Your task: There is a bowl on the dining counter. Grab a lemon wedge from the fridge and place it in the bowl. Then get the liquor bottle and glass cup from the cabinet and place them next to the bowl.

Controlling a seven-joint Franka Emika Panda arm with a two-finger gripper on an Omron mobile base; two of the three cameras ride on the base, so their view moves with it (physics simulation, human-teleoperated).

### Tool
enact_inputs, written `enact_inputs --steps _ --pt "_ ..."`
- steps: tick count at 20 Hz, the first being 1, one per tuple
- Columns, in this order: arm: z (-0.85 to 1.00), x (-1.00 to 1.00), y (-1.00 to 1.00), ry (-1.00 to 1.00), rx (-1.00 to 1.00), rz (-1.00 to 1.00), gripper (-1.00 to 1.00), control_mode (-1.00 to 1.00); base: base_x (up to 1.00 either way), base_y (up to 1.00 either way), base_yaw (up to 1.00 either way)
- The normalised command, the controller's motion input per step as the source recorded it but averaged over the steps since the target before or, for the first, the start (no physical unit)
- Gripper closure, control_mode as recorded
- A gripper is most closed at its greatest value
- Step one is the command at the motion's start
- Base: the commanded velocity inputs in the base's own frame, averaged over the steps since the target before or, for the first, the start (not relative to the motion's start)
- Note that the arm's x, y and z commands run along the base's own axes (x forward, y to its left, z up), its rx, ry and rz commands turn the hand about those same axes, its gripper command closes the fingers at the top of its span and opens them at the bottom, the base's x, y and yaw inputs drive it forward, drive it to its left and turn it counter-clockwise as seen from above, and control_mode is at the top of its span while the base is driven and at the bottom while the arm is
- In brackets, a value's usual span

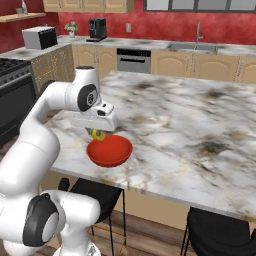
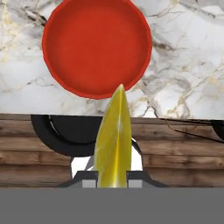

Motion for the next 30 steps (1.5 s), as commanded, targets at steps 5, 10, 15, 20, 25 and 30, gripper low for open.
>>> enact_inputs --steps 5,10,15,20,25,30 --pt "-0.23 0.27 0.0 0.0 0.0 0.02 1.0 -1.0 0.0 0.0 0.0" --pt "-0.3 0.35 0.0 0.0 0.0 0.03 1.0 -1.0 0.0 0.0 0.0" --pt "-0.27 0.27 0.0 0.0 0.0 0.03 1.0 -1.0 0.0 0.0 0.0" --pt "-0.33 0.17 0.0 0.0 0.0 0.04 1.0 -1.0 0.0 0.0 0.0" --pt "-0.34 0.19 0.0 0.0 0.0 0.04 1.0 -1.0 0.0 0.0 0.0" --pt "-0.32 0.21 0.0 0.0 0.0 0.04 1.0 -1.0 0.0 0.0 0.0"
